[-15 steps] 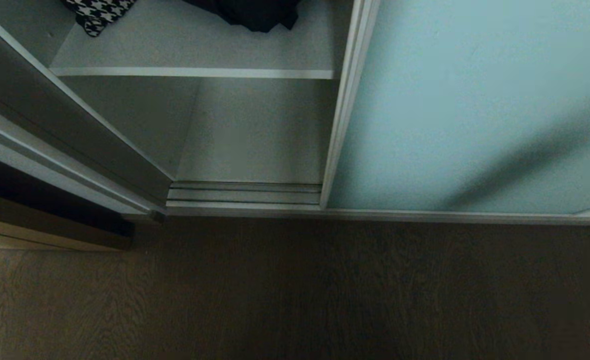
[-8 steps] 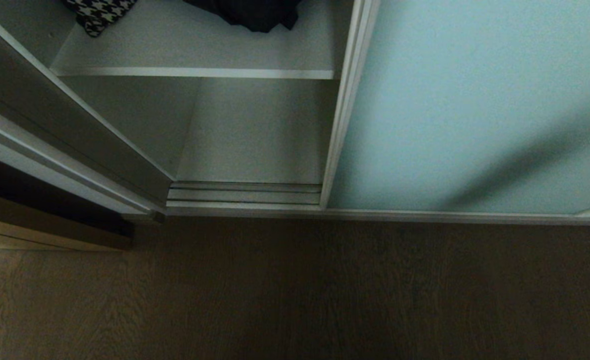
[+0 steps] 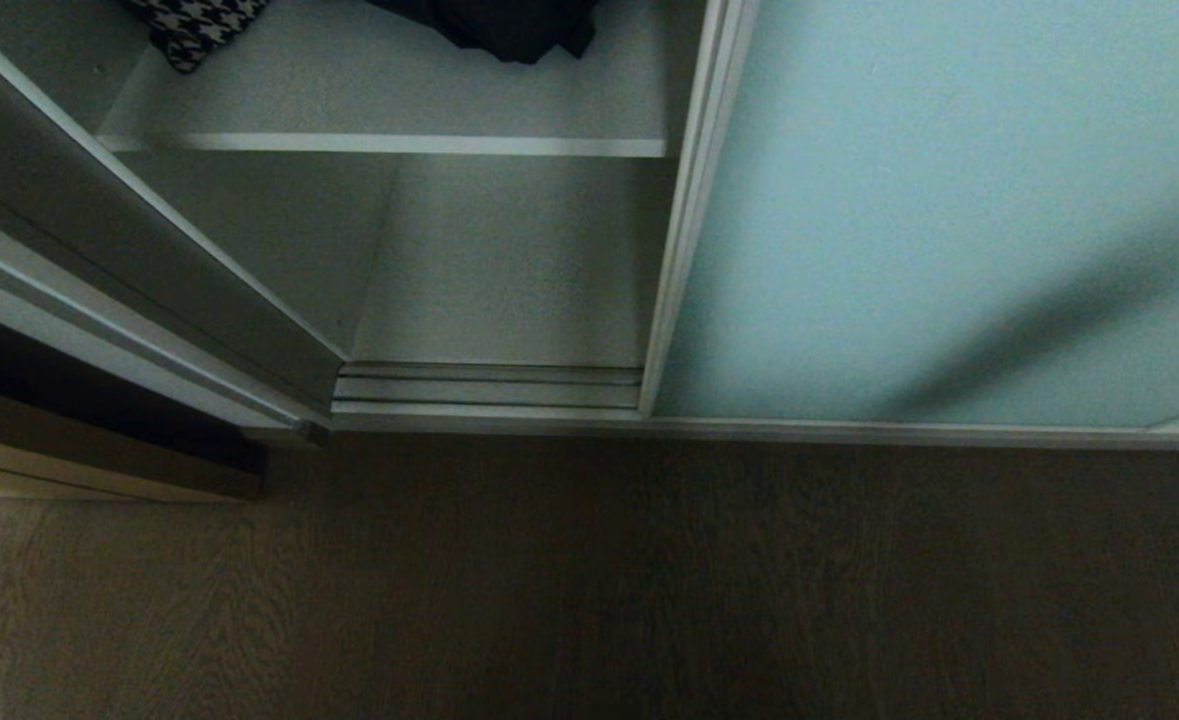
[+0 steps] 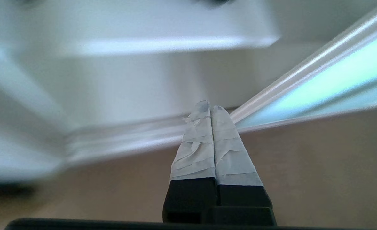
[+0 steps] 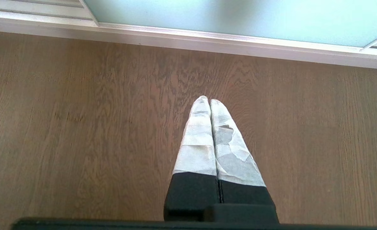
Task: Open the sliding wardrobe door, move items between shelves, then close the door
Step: Close the door
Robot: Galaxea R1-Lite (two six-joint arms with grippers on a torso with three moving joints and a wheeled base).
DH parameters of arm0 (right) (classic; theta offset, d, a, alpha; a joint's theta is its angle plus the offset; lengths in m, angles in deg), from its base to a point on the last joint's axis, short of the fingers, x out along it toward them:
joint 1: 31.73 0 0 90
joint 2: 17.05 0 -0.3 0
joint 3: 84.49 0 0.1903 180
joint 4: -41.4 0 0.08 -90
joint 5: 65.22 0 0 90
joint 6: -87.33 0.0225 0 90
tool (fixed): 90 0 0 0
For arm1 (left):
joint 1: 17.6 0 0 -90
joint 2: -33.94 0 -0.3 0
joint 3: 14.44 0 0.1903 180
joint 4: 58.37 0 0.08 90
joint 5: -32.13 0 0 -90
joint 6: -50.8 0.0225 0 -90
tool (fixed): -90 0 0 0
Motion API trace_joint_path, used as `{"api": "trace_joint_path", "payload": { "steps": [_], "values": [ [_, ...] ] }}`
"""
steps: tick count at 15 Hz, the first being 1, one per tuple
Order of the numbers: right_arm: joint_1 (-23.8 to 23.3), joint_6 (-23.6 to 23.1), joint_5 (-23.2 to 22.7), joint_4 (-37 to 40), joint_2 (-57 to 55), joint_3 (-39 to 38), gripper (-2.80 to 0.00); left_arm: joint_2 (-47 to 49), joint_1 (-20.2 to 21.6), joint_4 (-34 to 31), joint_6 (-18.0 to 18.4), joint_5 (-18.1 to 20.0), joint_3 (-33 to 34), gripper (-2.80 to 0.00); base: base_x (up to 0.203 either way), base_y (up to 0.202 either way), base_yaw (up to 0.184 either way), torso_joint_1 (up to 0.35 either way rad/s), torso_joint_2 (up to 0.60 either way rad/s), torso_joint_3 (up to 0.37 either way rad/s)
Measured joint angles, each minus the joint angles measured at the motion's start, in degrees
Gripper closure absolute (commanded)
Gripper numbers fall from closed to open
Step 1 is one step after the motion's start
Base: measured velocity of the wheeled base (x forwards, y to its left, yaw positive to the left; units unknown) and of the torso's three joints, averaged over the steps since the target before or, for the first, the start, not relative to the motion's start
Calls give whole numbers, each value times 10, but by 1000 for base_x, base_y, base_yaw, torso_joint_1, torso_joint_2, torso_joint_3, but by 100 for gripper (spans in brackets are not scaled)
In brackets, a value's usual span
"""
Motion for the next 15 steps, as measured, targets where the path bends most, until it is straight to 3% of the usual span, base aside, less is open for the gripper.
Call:
{"api": "trace_joint_path", "payload": {
  "steps": [2,7,10,13,15],
  "values": [
    [0,0,0,0,0,0,0,92,-6,-2,-28,65,-98,0,0,0,0,0,0,0],
    [0,0,0,0,0,0,0,282,-37,-1,-160,208,-310,0,0,0,0,0,0,0],
    [0,0,0,0,0,0,0,351,-92,21,-234,242,-374,0,0,0,0,0,0,0],
    [0,0,0,0,0,0,0,371,-146,36,-293,251,-381,0,0,0,0,0,0,0],
    [0,0,0,0,0,0,0,366,-172,37,-306,253,-361,0,0,0,0,0,0,0]
  ]
}}
